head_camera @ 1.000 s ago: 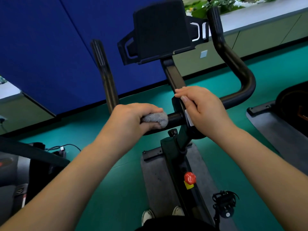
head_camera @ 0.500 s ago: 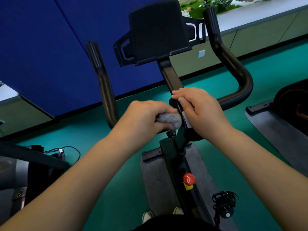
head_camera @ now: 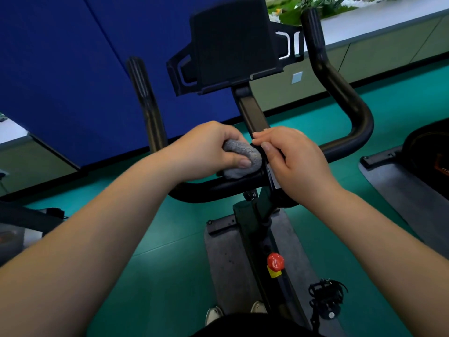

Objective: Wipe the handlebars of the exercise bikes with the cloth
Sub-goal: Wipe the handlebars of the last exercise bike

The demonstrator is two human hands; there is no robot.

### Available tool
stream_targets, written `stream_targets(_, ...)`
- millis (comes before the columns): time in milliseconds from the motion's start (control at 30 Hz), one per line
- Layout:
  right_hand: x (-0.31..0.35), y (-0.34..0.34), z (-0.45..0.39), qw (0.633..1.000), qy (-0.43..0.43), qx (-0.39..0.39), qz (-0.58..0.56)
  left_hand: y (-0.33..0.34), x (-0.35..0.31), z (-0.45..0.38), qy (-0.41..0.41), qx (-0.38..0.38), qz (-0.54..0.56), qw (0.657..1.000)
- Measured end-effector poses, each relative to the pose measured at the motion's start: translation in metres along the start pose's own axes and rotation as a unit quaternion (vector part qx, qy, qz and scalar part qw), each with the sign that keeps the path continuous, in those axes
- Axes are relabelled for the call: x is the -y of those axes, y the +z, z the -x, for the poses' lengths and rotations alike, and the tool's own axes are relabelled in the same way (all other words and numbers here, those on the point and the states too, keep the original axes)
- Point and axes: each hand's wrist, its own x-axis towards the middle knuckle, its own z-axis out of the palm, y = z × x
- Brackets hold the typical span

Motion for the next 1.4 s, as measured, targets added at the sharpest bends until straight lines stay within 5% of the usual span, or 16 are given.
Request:
stream_targets(200,0.002,-0.001,0.001,1.000,0.007,0.011,-0.005,-0.028,0.030,0.018,-0.041,0.083,-0.014,0.996)
stream_targets(433,0.001,-0.001,0.001,1.000,0.007,0.008,-0.002,0.003,0.013,-0.012,-0.016,0.034,-0.006,0.999)
stream_targets(633,0.001,0.000,0.001,1.000,0.007,0.013,-0.008,-0.031,0.039,0.004,-0.064,0.166,-0.052,0.983)
stream_targets(833,0.001,0.000,0.001,1.000,0.005,0.011,0.004,-0.002,0.012,-0.027,-0.042,0.106,-0.084,0.990)
stream_targets(933,0.002,-0.001,0.001,1.000,0.004,0.018,0.003,-0.006,0.019,-0.027,-0.053,0.136,-0.047,0.988)
stream_targets(1067,0.003,-0.001,0.001,1.000,0.008,0.022,0.000,-0.040,0.041,-0.011,-0.055,0.236,-0.135,0.961)
stream_targets(1267,0.006,-0.003,0.001,1.000,0.014,0.026,0.010,-0.028,0.039,-0.017,-0.037,0.201,-0.143,0.968)
stream_targets(1400,0.010,-0.003,-0.001,0.999,0.027,0.032,0.011,-0.039,0.042,-0.015,-0.025,0.244,-0.198,0.949)
